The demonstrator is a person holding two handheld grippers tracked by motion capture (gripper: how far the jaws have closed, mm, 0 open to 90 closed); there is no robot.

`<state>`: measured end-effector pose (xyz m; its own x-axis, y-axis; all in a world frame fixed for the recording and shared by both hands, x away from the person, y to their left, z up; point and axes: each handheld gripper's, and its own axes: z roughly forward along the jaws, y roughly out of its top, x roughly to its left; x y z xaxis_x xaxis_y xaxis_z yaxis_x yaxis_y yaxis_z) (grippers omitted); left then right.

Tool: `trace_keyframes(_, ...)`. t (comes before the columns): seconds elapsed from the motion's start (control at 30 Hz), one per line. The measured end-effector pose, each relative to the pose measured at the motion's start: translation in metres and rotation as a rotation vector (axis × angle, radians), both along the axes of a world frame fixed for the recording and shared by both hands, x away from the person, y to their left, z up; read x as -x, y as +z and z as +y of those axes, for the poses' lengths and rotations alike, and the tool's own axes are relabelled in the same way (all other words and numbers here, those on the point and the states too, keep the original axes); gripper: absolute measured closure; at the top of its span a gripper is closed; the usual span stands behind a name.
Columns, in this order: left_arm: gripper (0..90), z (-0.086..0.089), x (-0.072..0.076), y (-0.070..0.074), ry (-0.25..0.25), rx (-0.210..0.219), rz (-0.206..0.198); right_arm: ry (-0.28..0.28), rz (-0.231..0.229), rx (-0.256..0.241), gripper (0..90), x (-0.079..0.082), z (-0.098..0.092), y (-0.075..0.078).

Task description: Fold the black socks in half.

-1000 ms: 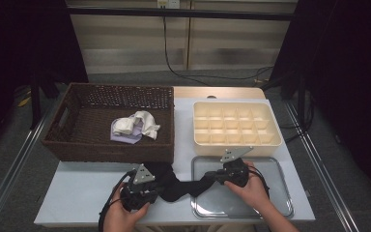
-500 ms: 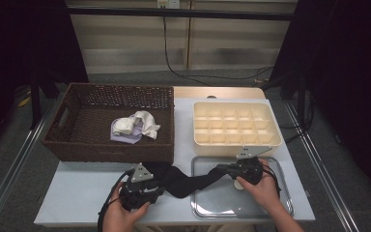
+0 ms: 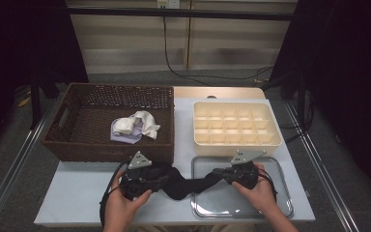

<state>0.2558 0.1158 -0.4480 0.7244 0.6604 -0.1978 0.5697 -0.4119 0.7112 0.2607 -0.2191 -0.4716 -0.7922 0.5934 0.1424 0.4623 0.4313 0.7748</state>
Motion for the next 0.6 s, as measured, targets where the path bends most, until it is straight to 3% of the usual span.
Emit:
trace_keyframes(0.1,70.4,-0.006,-0.001,-0.003,-0.030,-0.024,0.030,-0.005,-0.003,0.001,86.7,0.003,-0.002,0.000)
trace_keyframes(0.17,74.6,-0.010,0.001,-0.003,-0.049,-0.039,0.023,-0.023,-0.017,-0.001,87.0,0.005,-0.007,0.003)
trace_keyframes(0.3,79.1,-0.015,0.002,-0.003,-0.077,-0.053,0.028,-0.078,-0.055,-0.029,87.7,0.008,-0.021,0.011)
trace_keyframes(0.4,79.9,-0.018,0.002,-0.001,-0.078,-0.052,0.005,-0.111,-0.110,-0.058,87.8,0.010,-0.030,0.017)
trace_keyframes(0.47,79.8,-0.017,0.002,0.000,-0.085,-0.051,0.018,-0.108,-0.115,-0.055,87.8,0.012,-0.034,0.020)
trace_keyframes(0.6,79.8,-0.021,0.006,-0.005,-0.104,-0.055,0.037,-0.099,-0.095,0.005,81.2,0.015,-0.035,0.016)
